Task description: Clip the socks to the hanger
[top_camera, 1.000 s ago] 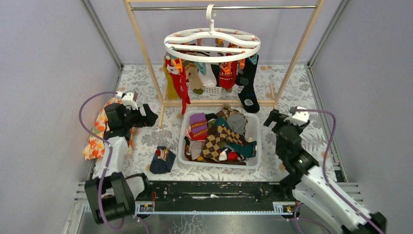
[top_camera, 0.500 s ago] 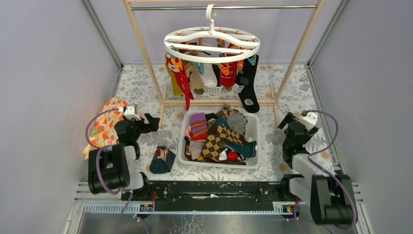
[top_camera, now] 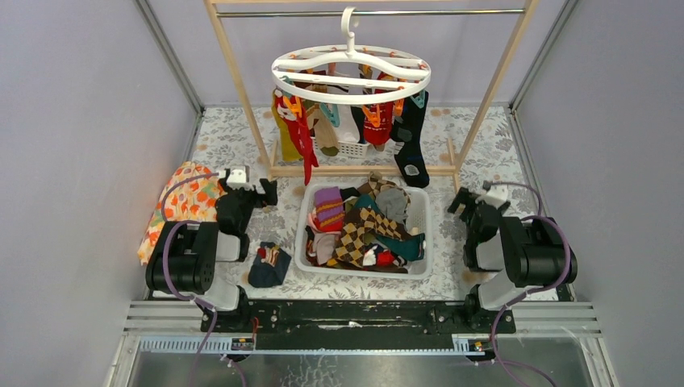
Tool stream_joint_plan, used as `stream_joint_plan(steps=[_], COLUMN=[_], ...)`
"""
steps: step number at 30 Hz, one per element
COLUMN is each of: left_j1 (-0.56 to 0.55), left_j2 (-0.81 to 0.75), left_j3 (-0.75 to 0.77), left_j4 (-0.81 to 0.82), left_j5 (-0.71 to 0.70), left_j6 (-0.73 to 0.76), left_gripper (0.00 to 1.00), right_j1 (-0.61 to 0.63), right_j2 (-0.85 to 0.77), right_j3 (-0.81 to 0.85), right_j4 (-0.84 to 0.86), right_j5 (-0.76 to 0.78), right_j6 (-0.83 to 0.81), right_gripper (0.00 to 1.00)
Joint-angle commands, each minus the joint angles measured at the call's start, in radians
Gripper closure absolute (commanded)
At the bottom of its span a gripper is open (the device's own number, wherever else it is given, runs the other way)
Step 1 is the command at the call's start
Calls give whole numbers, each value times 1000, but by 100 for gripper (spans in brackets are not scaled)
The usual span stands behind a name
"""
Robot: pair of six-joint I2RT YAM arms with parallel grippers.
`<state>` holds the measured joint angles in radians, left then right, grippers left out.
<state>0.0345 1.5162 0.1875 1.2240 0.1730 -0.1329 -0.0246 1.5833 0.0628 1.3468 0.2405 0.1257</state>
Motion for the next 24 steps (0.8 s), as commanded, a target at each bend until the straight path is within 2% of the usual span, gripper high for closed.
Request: stream_joint_plan(steps=[1, 3, 24], left_j1=[-64, -64, -63], left_j2=[7, 4, 4], left_j3=[70, 69, 68], left_j4=[-50, -48, -49], left_j5=[-162, -157, -160], left_j6=[90, 86, 86], left_gripper=[1, 1, 1], right_j1=[6, 6, 6], right_j2=[-42, -32, -39], right_j3=[232, 209, 210], right_j4=[-242, -182, -187], right_j5=[-83, -96, -100], right_j6=[-61, -64, -63], right_gripper=[0, 0, 0])
